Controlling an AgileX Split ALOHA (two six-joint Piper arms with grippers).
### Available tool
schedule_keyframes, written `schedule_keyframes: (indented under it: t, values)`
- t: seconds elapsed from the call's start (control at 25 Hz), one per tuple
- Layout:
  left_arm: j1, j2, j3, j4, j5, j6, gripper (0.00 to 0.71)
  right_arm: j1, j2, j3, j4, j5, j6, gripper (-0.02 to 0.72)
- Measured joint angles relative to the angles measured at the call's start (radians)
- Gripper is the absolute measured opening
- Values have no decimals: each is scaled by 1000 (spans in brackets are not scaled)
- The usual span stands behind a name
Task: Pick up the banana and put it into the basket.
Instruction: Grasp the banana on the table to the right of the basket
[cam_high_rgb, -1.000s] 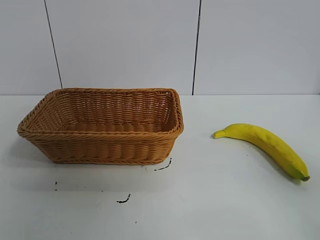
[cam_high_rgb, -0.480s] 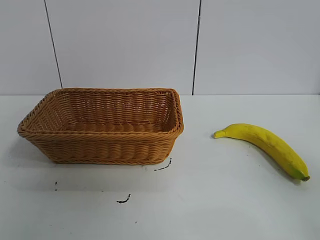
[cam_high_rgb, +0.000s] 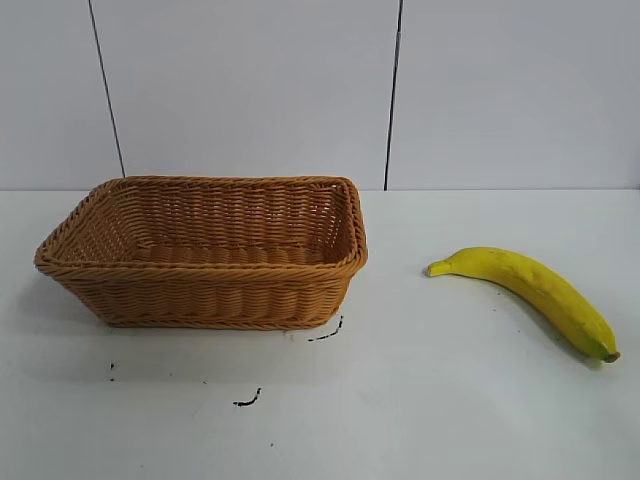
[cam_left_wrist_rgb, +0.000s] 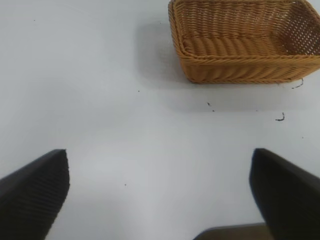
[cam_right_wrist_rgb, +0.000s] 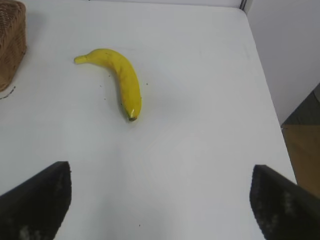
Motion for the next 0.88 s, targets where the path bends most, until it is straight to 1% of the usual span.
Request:
schedule_keyframes:
  t: [0.12,0.2,0.36,0.52,0.68,0.76,0.88]
  values:
    - [0,0,0,0,0,0,695,0,157,-51,3,-1,-13,696]
    - [0,0,0,0,0,0,695,0,255,-89,4,-2,-38,696]
    - [0,0,0,0,0,0,695,0,450,-187,12,-3,-113,696]
    - [0,0,0,0,0,0,695,0,620,-308,45,10,-170,696]
    - [0,0,0,0,0,0,695,0,757,-428,76,10,-242,696]
    - [0,0,0,0,0,0,695,0,812,-478,82,10,-270,696]
    - [0,0,0,0,0,0,695,5,891,-548,82,10,-289,696]
